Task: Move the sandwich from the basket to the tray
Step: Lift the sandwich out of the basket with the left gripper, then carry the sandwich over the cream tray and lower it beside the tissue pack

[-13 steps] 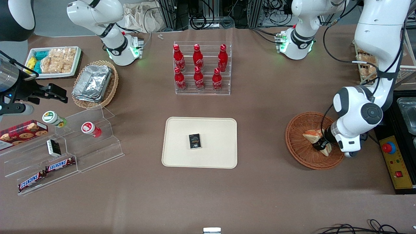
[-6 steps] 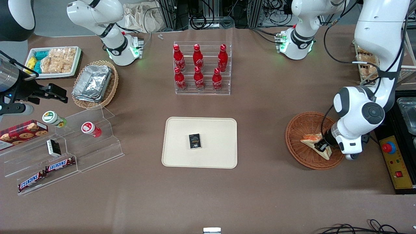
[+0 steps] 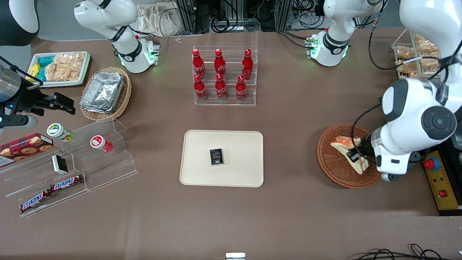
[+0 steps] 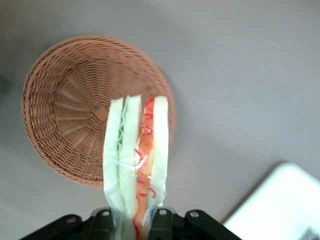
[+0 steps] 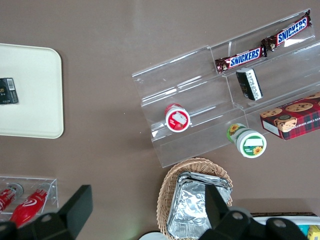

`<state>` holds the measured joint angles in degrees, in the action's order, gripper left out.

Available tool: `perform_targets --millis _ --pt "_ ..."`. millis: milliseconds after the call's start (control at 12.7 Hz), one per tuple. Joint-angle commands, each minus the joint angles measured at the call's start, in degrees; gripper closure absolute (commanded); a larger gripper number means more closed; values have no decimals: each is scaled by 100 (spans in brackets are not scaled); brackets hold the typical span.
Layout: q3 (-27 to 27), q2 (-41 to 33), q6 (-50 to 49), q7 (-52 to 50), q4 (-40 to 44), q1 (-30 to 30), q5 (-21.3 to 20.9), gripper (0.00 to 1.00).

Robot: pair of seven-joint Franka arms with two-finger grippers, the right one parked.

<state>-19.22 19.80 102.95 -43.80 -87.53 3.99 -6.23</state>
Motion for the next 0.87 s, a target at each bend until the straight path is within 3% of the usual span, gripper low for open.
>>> perform_targets --millis 0,237,395,553,789 --pt "-170 409 -223 555 412 -1123 -571 100" --pt "-153 1383 -144 373 991 -2346 -617 100" --pt "-135 2016 153 415 1238 -2849 -651 100" --pt "-135 2456 803 529 1239 -2982 -1080 100" --pt "-118 2810 1297 539 1247 -2974 -1162 100"
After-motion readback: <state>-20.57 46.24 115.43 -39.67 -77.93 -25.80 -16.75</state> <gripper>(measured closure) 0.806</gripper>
